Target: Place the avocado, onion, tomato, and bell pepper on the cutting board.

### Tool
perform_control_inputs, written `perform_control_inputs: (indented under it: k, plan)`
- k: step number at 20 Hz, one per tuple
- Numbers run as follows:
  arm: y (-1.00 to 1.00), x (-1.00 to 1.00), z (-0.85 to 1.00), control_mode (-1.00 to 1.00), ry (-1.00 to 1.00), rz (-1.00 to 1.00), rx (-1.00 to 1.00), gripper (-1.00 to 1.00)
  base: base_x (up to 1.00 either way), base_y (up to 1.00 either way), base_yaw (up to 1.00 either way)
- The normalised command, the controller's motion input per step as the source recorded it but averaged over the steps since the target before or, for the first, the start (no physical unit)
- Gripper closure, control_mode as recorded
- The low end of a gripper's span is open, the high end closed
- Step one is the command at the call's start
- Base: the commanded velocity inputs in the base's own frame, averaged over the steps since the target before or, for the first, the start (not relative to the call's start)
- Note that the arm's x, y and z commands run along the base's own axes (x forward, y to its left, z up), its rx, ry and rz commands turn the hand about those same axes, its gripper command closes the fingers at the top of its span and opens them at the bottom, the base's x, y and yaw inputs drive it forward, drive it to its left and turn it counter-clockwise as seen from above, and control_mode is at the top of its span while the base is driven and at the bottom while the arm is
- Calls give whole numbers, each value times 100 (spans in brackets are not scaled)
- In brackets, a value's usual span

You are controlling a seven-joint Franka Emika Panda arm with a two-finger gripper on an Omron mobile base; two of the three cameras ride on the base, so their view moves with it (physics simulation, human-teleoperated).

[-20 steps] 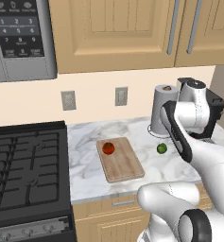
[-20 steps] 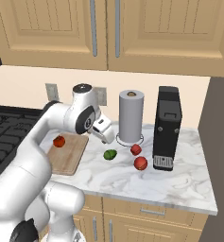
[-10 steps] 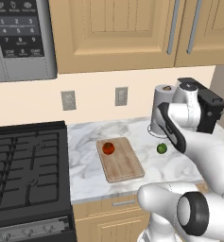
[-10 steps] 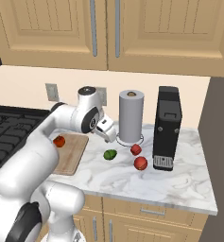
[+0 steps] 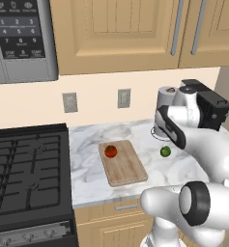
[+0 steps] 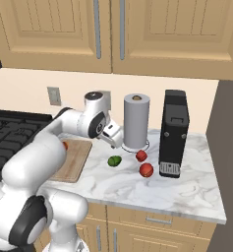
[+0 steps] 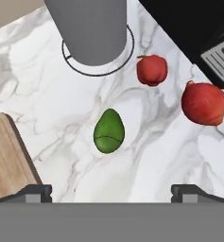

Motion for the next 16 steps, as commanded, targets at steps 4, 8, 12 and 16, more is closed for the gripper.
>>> perform_control_inputs:
  k: [4,8,12,16]
  plan:
    - [-11,14,-23,-100,3,0,1,-100,0,0,0]
    - [-10,16,-22,-100,4,0,2,-100,0,0,0]
    - [-3,14,-19,-100,5,0,1,-100,0,0,0]
    - [0,20,-20,-100,6,0,0,-100,0,0,0]
